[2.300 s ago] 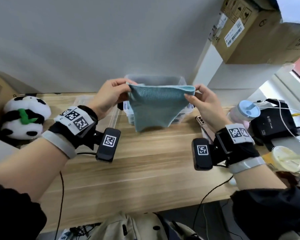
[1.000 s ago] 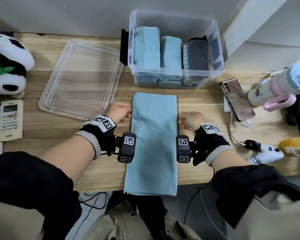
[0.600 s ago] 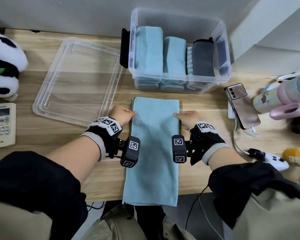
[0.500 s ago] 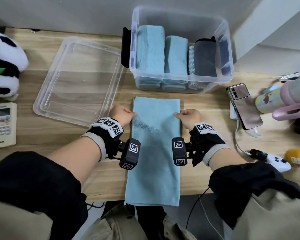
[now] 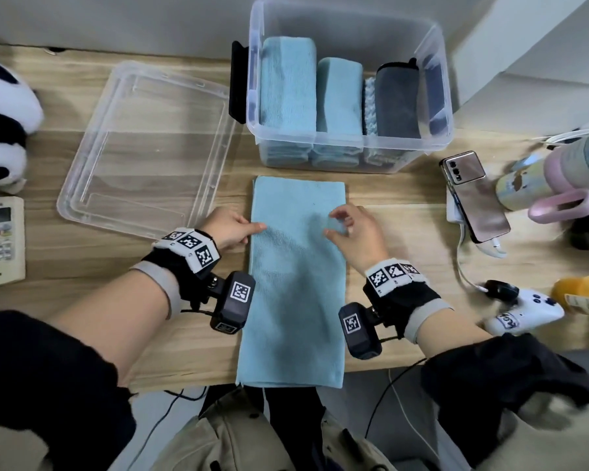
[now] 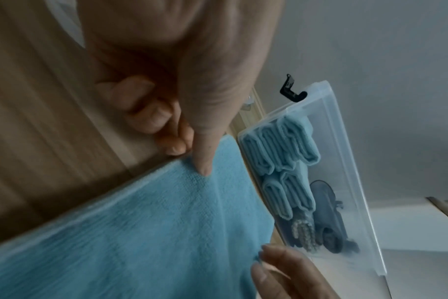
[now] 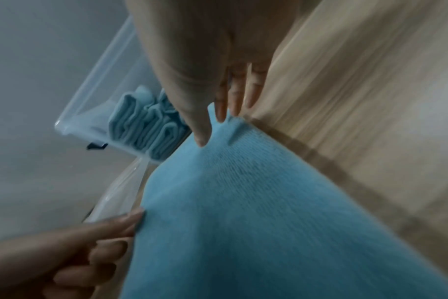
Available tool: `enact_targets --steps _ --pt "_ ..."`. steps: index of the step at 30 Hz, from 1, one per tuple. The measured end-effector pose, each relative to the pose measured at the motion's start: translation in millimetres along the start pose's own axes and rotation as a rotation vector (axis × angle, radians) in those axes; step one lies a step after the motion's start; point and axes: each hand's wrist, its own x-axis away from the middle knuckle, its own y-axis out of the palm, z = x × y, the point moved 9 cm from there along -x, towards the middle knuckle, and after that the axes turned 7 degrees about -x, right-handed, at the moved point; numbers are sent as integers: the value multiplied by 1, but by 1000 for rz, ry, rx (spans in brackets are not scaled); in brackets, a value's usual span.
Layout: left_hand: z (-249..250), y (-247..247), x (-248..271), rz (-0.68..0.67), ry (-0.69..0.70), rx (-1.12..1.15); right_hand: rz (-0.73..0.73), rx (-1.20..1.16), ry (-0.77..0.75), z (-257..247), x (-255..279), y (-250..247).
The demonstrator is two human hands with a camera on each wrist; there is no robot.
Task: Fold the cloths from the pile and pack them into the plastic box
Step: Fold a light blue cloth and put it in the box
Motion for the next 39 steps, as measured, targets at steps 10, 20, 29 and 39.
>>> enact_targets --steps 10,20,29,39 --pt "-34 40 69 -298 -101 -211 -314 342 -51 3 31 37" --pt "-72 71 100 -461 -108 -390 -324 405 35 2 23 39" --pt "-82 64 108 -375 -118 -436 -138 237 -1 -6 26 16" --pt "-90 92 148 -722 -210 -573 -612 248 620 76 159 20"
